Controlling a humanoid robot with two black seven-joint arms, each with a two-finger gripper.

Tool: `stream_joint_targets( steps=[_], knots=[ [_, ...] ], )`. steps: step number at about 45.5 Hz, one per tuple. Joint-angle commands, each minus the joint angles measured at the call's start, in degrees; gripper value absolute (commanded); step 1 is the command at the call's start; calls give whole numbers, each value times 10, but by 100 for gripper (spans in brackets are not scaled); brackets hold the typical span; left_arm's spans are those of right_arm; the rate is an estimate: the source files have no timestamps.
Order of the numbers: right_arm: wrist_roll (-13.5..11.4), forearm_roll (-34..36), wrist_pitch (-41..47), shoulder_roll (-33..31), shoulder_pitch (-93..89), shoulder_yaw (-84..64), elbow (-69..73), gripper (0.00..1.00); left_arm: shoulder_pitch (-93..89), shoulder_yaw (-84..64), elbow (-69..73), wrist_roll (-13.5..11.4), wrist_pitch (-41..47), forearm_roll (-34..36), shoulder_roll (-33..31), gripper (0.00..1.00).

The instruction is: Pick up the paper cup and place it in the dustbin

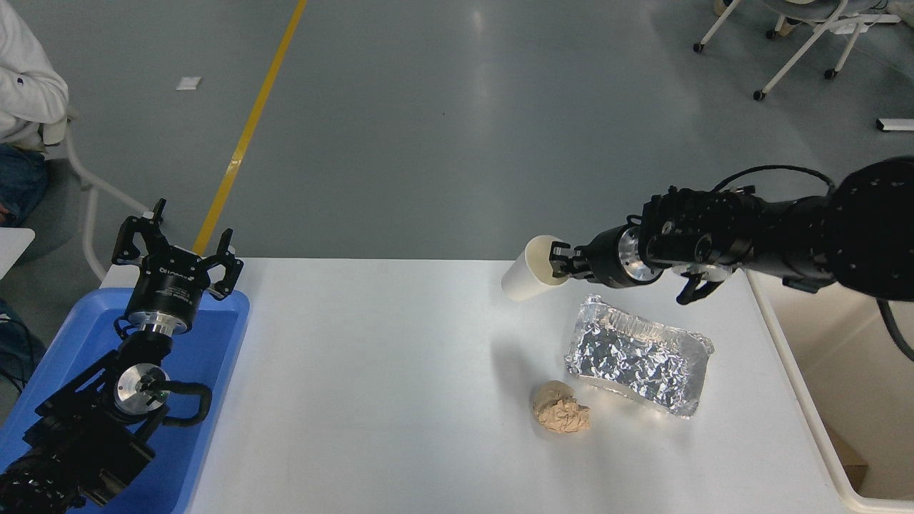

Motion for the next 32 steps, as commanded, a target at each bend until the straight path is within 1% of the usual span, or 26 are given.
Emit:
stream_joint_targets(
  steps=[1,6,19,32],
  knots=[
    [3,-18,27,-81,94,2,9,0,0,0,0,0,0,0,0,99],
    [3,-18,40,-108,125,2,8,0,0,0,0,0,0,0,0,99],
    [3,-18,75,-155,189,2,9,0,0,0,0,0,0,0,0,99],
    [3,-18,76,-179,196,0,5,0,0,0,0,0,0,0,0,99]
  ],
)
